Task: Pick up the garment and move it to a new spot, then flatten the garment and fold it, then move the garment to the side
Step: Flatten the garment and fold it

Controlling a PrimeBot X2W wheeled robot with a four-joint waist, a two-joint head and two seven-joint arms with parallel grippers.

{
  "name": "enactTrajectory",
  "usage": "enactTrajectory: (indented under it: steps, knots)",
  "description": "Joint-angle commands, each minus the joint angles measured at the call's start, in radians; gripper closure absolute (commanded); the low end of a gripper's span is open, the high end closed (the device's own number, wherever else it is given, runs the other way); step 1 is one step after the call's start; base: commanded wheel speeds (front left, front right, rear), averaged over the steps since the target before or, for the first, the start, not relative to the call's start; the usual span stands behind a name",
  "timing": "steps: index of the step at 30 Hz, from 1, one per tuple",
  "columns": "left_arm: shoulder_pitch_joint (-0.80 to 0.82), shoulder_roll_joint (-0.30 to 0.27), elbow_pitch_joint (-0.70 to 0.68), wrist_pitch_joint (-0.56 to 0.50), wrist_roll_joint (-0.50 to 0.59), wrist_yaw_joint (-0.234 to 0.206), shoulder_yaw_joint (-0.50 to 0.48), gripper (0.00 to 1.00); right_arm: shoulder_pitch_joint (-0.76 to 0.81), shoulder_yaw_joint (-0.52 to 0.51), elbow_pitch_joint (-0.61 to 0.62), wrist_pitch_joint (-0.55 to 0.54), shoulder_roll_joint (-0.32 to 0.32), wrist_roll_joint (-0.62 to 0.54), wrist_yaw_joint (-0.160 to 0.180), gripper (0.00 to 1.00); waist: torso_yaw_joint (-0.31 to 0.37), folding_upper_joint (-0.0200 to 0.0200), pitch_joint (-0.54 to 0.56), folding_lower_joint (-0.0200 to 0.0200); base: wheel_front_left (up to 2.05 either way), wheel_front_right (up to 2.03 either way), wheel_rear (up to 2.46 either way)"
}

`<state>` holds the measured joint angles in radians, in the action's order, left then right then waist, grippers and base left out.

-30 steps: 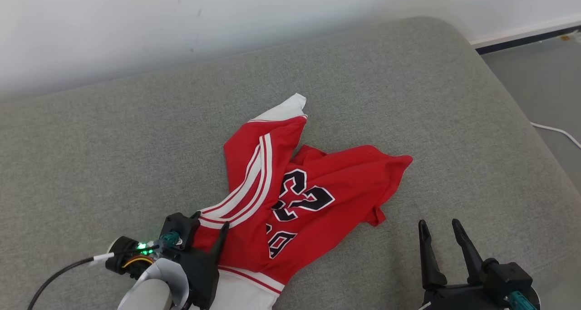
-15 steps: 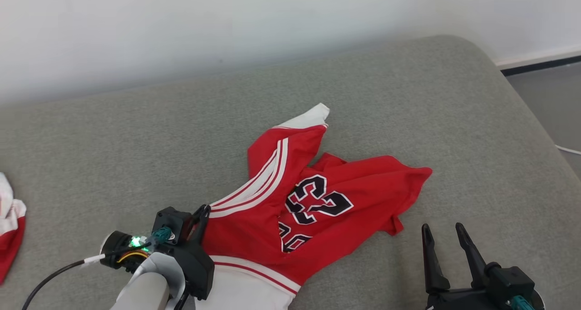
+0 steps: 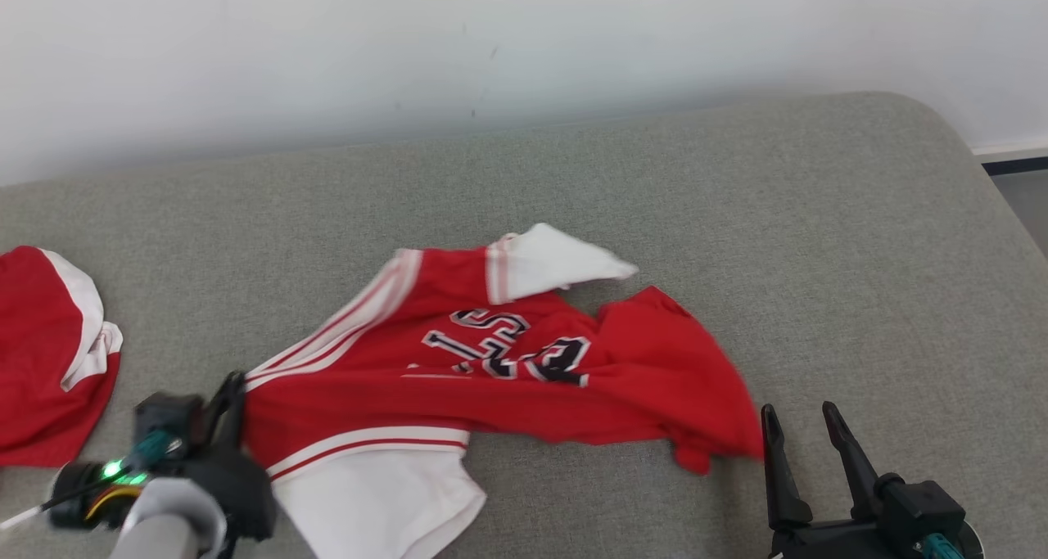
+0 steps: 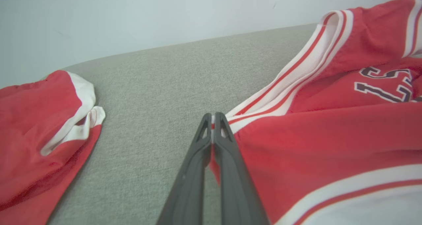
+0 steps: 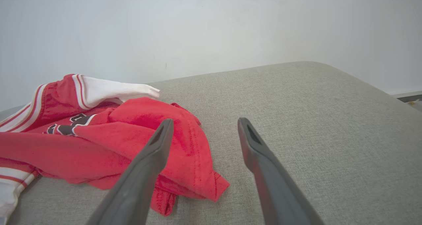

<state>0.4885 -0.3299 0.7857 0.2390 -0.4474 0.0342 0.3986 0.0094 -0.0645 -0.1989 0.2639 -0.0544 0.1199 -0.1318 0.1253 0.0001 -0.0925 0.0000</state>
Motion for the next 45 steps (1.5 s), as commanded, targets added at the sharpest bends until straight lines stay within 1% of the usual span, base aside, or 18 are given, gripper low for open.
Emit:
enactTrajectory:
  steps: [1,3,7,8,9,11,13,15,17,22,23,26,27,33,35,37,41,45]
  knots:
    - [-0.023,-0.010,-0.002,0.006,-0.019,-0.006,-0.010,1.00,0.001,0.003,0.002,0.001,0.001,-0.004,0.002,0.00,-0.001,-0.0001,-0.001,0.0000,0.00,0.00,0.00]
    - [-0.052,-0.031,-0.003,0.010,-0.032,-0.008,-0.032,1.00,0.001,0.005,0.003,0.001,0.001,-0.002,0.002,0.00,0.001,-0.0001,-0.004,0.0000,0.00,0.00,0.00]
    - [-0.098,-0.052,-0.007,0.019,-0.054,-0.010,-0.059,1.00,0.000,0.003,0.002,0.001,0.002,-0.002,0.002,0.00,0.003,-0.0001,-0.009,0.0000,0.00,0.00,0.00]
    - [-0.104,-0.055,-0.012,0.022,-0.051,-0.011,-0.063,0.54,-0.001,0.002,0.002,0.001,0.002,-0.001,0.002,0.00,0.003,-0.0001,-0.010,0.0000,0.00,0.00,0.00]
    - [-0.111,-0.043,-0.027,0.025,-0.046,-0.020,-0.065,0.00,-0.001,0.000,0.002,0.001,0.002,-0.002,0.002,0.00,0.001,-0.0001,-0.010,0.0000,0.00,0.00,0.00]
    - [-0.129,-0.036,-0.058,0.026,-0.036,-0.032,-0.076,0.00,0.002,-0.004,0.002,0.001,0.002,-0.004,0.002,0.00,-0.003,-0.0001,-0.007,0.0000,0.00,0.00,0.00]
    - [-0.140,-0.030,-0.119,0.026,-0.025,-0.045,-0.107,0.00,0.003,-0.007,0.002,0.001,0.001,-0.005,0.002,0.00,-0.008,-0.0001,-0.003,0.0000,0.00,0.00,0.00]
    - [-0.174,-0.011,-0.188,0.026,-0.006,-0.061,-0.138,0.00,0.005,-0.008,0.000,0.001,-0.001,-0.005,0.002,0.00,-0.013,-0.0001,0.004,0.0000,0.00,0.00,0.00]
    - [-0.203,-0.012,-0.250,0.026,0.012,-0.068,-0.180,0.00,0.006,-0.009,0.001,0.001,-0.001,-0.007,0.002,0.00,-0.018,-0.0001,0.012,0.0000,0.00,0.00,0.00]
    - [-0.296,0.036,-0.405,0.027,0.075,-0.091,-0.264,0.00,0.015,-0.008,-0.001,0.001,-0.003,-0.002,0.002,0.00,-0.033,-0.0001,0.033,0.0000,0.00,0.00,0.00]
    - [-0.334,0.056,-0.460,0.027,0.099,-0.095,-0.295,0.00,0.018,-0.009,-0.002,0.001,-0.005,0.000,0.002,0.00,-0.039,-0.0001,0.042,0.0000,0.00,0.00,0.00]
    - [-0.385,0.083,-0.532,0.027,0.140,-0.094,-0.336,0.00,0.024,-0.008,-0.003,0.001,-0.009,0.001,0.002,0.00,-0.047,-0.0001,0.053,0.0000,0.00,0.00,0.00]
    - [-0.385,0.083,-0.532,0.027,0.140,-0.094,-0.336,0.00,0.024,-0.008,-0.003,0.001,-0.009,0.001,0.002,0.00,-0.047,-0.0001,0.053,0.0000,0.00,0.00,0.00]
    - [-0.484,0.151,-0.672,0.027,0.208,-0.079,-0.423,0.00,0.035,-0.011,-0.006,0.001,-0.015,0.006,0.002,0.00,-0.060,-0.0001,0.074,0.0000,0.00,0.00,0.00]
    - [-0.519,0.173,-0.704,0.027,0.228,-0.065,-0.442,0.00,0.039,-0.012,-0.006,0.001,-0.014,0.008,0.002,0.00,-0.065,-0.0001,0.077,0.0000,0.00,0.00,0.00]
    - [-0.543,0.193,-0.726,0.027,0.239,-0.038,-0.457,0.00,0.044,-0.010,-0.010,0.001,-0.016,0.010,0.002,0.00,-0.070,-0.0001,0.081,0.0000,0.00,0.00,0.00]
    - [-0.602,0.219,-0.721,0.027,0.258,0.011,-0.476,0.00,0.049,-0.006,-0.021,0.001,-0.019,0.012,0.002,0.00,-0.074,-0.0001,0.087,0.0000,0.00,0.00,0.00]
    - [-0.631,0.237,-0.702,0.027,0.279,0.033,-0.487,0.00,0.052,-0.007,-0.031,0.001,-0.020,0.011,0.002,0.00,-0.082,-0.0001,0.088,0.0000,0.00,0.00,0.00]
